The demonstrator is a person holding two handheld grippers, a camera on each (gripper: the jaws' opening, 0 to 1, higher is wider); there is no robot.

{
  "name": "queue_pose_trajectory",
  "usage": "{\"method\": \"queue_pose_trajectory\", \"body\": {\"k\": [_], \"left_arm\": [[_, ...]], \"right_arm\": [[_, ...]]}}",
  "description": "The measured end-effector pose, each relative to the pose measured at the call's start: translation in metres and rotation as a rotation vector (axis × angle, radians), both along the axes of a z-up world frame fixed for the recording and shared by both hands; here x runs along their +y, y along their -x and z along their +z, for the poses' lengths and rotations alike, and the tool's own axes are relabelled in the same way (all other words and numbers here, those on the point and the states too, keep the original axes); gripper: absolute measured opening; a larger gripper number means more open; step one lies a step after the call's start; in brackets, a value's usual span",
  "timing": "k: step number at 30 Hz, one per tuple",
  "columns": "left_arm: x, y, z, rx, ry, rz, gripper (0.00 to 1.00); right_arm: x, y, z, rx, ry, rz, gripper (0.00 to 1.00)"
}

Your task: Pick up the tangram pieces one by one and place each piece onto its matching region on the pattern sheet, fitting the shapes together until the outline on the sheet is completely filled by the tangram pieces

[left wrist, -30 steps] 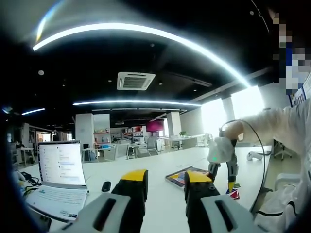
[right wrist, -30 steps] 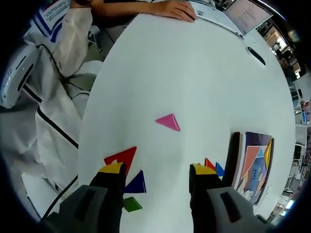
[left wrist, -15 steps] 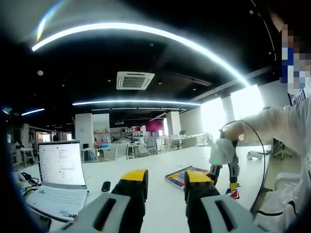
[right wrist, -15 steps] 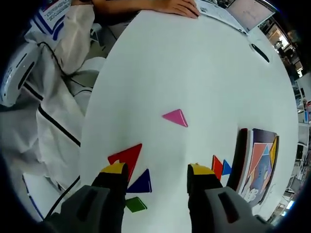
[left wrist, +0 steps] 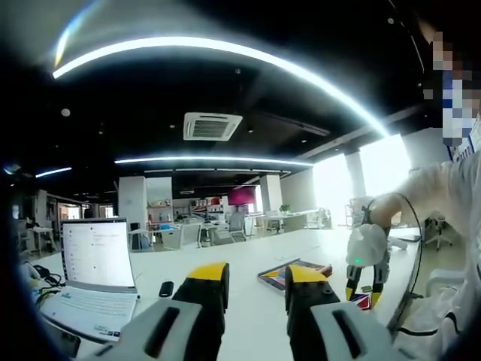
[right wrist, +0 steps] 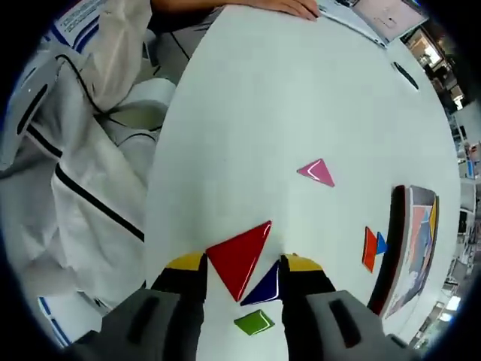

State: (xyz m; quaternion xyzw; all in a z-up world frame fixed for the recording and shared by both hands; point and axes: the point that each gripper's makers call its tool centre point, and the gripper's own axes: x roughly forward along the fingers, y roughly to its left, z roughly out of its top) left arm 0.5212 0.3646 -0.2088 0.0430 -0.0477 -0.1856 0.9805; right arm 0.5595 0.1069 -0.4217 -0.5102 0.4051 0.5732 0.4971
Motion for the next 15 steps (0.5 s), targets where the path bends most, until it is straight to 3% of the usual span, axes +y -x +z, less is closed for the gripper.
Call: {"method": "queue_pose_trajectory", "body": {"k": [3,7,15], "left_arm": [[0.0000,0.0007,0.0008,-0.004,0.001,-0.002,0.31],[0.0000,0.0019,-0.0007,0.000,-0.004,-0.001,0.31],[0.0045,-0.0001,-0.0004,-0.002,0.003,0.012,0.31]], "right_arm": [[-0.0030,0.0030,-0.0008,0.034,-0.028,-0.046,0.33],[-0.0027,0.0090,0.0005,0.094,-0.037,-0.080,0.42],[-0.0013,0.0046,-0.0007,0.041,-0.043,-0.128,0.38]]}}
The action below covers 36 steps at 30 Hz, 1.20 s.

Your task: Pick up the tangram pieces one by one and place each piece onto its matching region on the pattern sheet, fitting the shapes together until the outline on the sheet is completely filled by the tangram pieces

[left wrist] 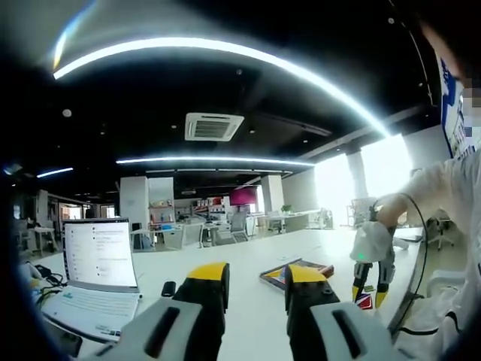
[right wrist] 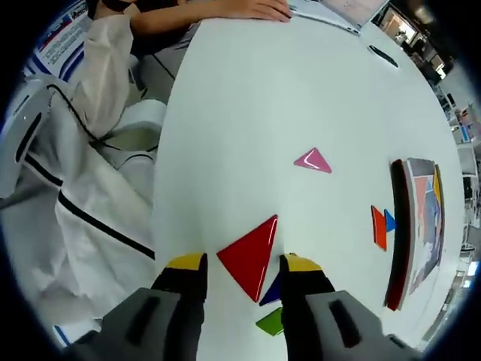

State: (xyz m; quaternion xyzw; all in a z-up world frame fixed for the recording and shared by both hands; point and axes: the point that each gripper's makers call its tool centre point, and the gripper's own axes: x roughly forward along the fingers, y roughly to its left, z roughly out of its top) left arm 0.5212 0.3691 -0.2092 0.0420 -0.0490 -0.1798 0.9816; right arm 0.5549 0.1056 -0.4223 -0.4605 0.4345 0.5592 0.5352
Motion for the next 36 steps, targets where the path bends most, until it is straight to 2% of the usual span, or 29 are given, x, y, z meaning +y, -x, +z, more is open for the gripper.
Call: {"method": "queue_pose_trajectory", "body": {"k": [5,8,16,23,31,34,36], "left_arm": [[0.002,0.001,-0.001,0.003,-0.013,0.017,0.31],[0.004,0.002,0.001,-0.004,-0.005,0.024,0.31],[0.004,0.001,0.001,-0.002,-0.008,0.025,0.31],[0.004,0.001,0.000,0.000,-0.010,0.024,0.31],[0.004,0.002,0.002,-0.003,-0.005,0.024,0.31],[0.004,0.001,0.001,0.001,-0.009,0.021,0.31],[0.003,0.001,0.001,0.000,-0.009,0.021,0.31]], "right_arm": [[0.000,0.001,0.000,-0.004,0.003,-0.010,0.37],[-0.001,0.003,0.001,-0.002,0.012,-0.007,0.29],[0.002,0.000,0.004,0.007,0.029,-0.025,0.28],[0.009,0.001,0.010,0.052,0.005,-0.060,0.28],[0.026,-0.028,0.041,0.015,-0.044,-0.119,0.28],[0.031,-0.043,0.050,-0.006,-0.058,-0.168,0.28],[0.033,-0.060,0.057,-0.034,-0.058,-0.234,0.28]]}}
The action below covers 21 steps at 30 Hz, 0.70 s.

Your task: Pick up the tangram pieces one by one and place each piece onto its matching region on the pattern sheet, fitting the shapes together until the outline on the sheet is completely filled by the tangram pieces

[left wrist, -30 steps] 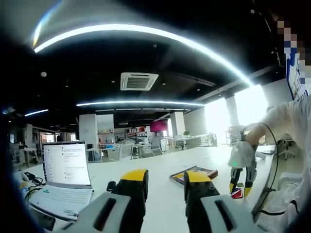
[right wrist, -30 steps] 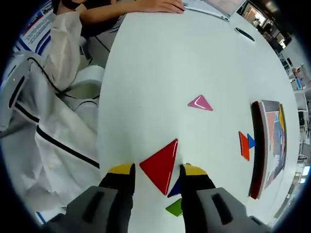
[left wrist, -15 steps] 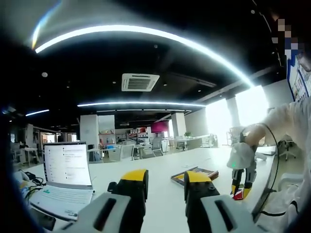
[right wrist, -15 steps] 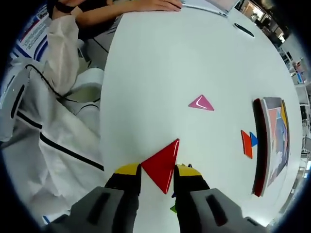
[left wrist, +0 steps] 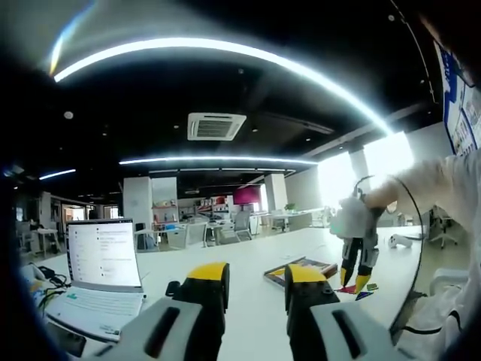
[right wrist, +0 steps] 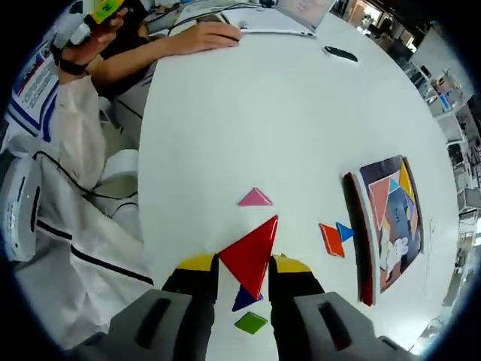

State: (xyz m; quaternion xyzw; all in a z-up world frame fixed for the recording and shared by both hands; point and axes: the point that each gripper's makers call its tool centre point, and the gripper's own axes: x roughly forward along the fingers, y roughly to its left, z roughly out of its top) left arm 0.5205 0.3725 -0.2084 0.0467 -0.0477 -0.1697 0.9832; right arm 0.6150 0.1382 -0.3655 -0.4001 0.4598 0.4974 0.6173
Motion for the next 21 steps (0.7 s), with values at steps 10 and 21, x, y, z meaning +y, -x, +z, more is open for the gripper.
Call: {"method": "queue_pose_trajectory", "body": {"k": [10,21], "left_arm": [[0.006,0.001,-0.001,0.003,0.004,0.013,0.31],[0.010,0.001,-0.002,0.001,0.013,0.021,0.31]], "right_arm": [[0.014,-0.048,0.018,-0.027,-0.055,-0.152,0.28],[0.028,-0.088,0.026,0.008,-0.116,-0.309,0.28]]}}
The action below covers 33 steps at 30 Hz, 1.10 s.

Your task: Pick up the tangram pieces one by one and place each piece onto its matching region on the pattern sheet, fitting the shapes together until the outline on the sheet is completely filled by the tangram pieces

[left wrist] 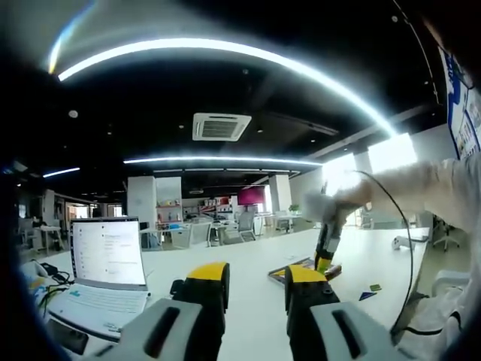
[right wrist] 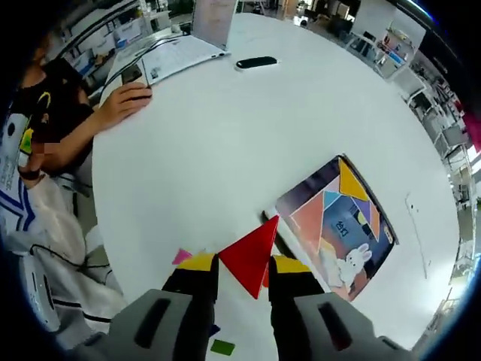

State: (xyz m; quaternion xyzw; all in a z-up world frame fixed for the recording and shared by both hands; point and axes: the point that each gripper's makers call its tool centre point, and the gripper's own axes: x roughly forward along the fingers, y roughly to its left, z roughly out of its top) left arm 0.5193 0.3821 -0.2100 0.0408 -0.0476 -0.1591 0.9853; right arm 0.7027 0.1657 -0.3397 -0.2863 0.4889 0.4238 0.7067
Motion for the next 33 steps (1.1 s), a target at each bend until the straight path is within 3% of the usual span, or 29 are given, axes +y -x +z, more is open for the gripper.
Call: {"method": "queue_pose_trajectory", "body": {"k": [12,19,33], "left_arm": [[0.000,-0.001,0.000,0.001,-0.002,-0.002,0.31],[0.001,-0.001,-0.001,0.003,-0.002,-0.002,0.31],[0.002,-0.001,-0.001,0.003,0.002,0.001,0.31]], "right_arm": [[0.004,-0.038,-0.001,-0.020,-0.003,-0.077,0.28],[0.005,-0.044,-0.006,-0.028,-0.001,-0.100,0.28],[0.014,-0.079,-0.019,-0.017,0.008,-0.149,0.28]]}}
